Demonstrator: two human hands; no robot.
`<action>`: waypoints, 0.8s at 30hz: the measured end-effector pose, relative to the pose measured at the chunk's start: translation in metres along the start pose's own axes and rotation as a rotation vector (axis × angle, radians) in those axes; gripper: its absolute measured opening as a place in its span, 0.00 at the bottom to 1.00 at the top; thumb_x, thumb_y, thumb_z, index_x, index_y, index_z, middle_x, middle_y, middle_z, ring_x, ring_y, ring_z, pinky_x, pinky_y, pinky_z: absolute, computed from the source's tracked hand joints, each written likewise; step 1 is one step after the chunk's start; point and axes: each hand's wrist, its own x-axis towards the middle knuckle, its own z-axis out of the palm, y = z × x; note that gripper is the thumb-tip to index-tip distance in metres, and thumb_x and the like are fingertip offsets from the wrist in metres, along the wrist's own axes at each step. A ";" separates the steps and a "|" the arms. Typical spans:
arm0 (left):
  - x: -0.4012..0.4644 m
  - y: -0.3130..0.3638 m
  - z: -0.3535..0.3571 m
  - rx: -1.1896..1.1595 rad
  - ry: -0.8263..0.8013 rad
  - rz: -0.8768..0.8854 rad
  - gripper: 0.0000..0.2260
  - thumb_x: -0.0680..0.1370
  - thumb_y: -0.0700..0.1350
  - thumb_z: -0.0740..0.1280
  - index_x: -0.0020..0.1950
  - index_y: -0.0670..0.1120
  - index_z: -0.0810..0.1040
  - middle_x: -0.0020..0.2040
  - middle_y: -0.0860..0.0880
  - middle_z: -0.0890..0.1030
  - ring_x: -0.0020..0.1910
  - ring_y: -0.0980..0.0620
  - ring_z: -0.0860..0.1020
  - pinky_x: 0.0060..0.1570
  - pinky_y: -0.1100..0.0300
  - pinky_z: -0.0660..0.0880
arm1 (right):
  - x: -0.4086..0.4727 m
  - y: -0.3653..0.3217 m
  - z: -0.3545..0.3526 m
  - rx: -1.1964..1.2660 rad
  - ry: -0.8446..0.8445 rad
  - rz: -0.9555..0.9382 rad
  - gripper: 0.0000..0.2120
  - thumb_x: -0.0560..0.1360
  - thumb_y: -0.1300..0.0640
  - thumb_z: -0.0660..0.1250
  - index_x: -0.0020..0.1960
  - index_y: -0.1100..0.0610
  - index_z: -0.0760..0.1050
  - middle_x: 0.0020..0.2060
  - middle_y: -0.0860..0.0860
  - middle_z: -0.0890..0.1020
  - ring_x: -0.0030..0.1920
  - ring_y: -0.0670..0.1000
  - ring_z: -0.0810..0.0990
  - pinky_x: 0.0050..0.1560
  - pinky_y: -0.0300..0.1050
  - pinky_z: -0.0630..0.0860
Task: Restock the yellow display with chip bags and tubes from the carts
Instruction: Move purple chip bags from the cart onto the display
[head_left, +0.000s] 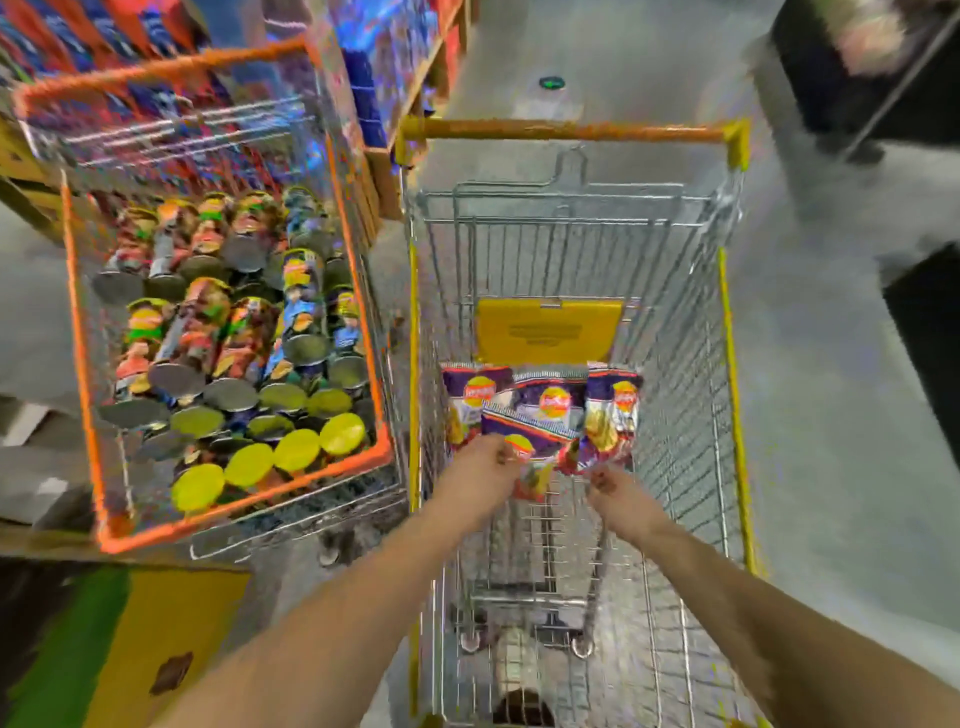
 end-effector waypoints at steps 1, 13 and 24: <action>0.016 -0.001 0.004 0.076 -0.012 0.009 0.10 0.78 0.46 0.65 0.58 0.45 0.77 0.55 0.46 0.79 0.47 0.47 0.78 0.40 0.58 0.71 | 0.023 0.007 -0.008 -0.059 -0.030 0.002 0.07 0.79 0.59 0.62 0.45 0.49 0.71 0.37 0.45 0.74 0.37 0.47 0.76 0.37 0.41 0.71; 0.165 -0.024 0.067 0.887 -0.110 0.148 0.28 0.77 0.44 0.65 0.75 0.46 0.59 0.75 0.47 0.61 0.74 0.44 0.57 0.72 0.47 0.55 | 0.230 0.011 -0.078 -0.506 0.103 -0.133 0.22 0.76 0.67 0.59 0.69 0.56 0.67 0.64 0.58 0.73 0.60 0.63 0.77 0.57 0.54 0.75; 0.162 -0.037 0.075 1.224 -0.174 0.116 0.20 0.78 0.40 0.61 0.70 0.49 0.72 0.67 0.44 0.70 0.69 0.41 0.64 0.70 0.44 0.58 | 0.236 0.005 -0.069 -1.006 -0.026 -0.165 0.18 0.78 0.66 0.58 0.68 0.59 0.69 0.62 0.56 0.76 0.60 0.59 0.77 0.50 0.52 0.75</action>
